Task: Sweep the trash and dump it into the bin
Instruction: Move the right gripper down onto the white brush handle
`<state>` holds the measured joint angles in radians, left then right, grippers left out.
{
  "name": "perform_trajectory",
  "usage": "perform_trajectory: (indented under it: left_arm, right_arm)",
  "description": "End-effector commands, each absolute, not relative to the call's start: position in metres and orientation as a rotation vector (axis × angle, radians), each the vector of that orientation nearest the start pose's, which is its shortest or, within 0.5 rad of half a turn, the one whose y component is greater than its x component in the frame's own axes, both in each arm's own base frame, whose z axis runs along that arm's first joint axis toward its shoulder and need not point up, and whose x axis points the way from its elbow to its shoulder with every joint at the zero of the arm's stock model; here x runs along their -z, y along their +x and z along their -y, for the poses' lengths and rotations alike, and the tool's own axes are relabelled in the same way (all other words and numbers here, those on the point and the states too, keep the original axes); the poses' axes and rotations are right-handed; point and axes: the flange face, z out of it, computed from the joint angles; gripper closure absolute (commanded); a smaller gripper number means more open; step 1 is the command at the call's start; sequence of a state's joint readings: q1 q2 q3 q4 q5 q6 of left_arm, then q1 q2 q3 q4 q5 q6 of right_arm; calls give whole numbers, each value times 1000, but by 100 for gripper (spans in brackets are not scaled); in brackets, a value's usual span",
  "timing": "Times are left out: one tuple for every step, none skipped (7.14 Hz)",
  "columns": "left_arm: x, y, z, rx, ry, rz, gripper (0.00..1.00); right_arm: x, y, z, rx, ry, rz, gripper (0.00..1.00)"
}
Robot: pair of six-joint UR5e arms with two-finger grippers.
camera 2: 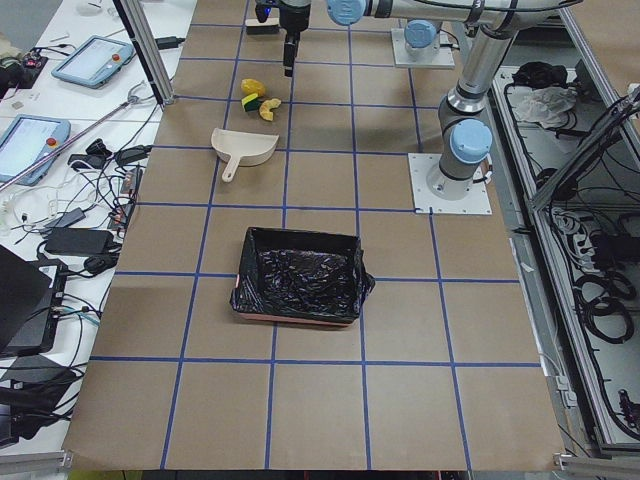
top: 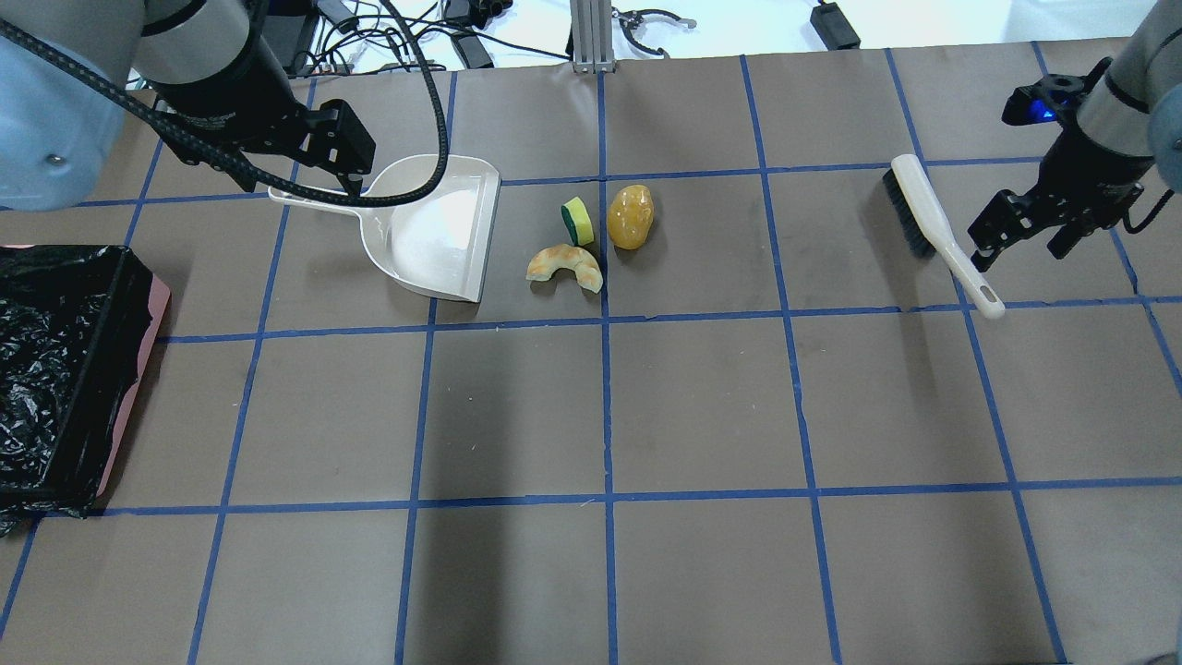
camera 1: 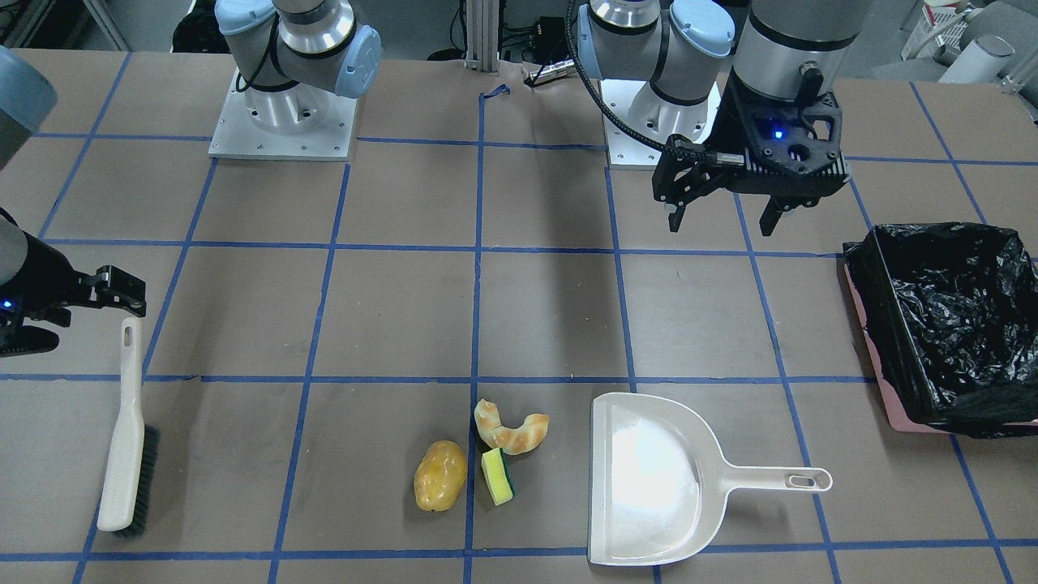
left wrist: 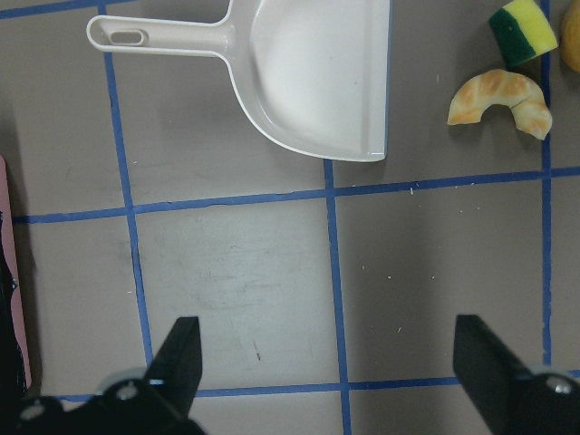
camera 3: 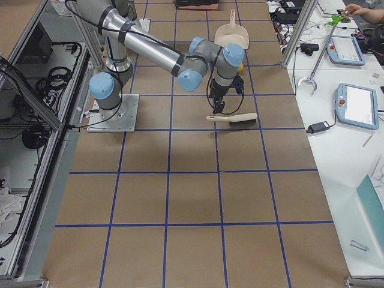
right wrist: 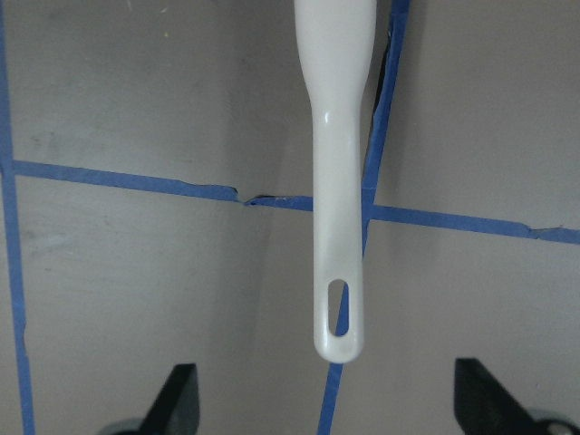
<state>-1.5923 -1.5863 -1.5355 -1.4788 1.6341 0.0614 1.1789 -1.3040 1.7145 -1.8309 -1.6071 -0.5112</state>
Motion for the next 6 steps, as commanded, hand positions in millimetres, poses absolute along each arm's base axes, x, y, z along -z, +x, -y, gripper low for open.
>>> perform_trajectory:
  left_arm:
    - [-508,-138,506,170,122,-3069,0]
    - [-508,-138,506,170,122,-3068,0]
    - [-508,-138,506,170,122,-3069,0]
    - [-508,-137,506,170,119,-3066,0]
    - [-508,-137,506,170,119,-3066,0]
    - [-508,-137,506,170,121,-3065,0]
  right_arm:
    - [-258,-96,571,-256,-138,-3097,0]
    - [-251,-94,569,-273,-82,-3098,1]
    - [-238,-96,567,-296,-82,-3122,3]
    - [-225,-98,567,-286,-83,-3140,6]
    - [-220,-97,566,-297,-86,-3137,11]
    - [-220,-95,566,-299,-93,-3136,11]
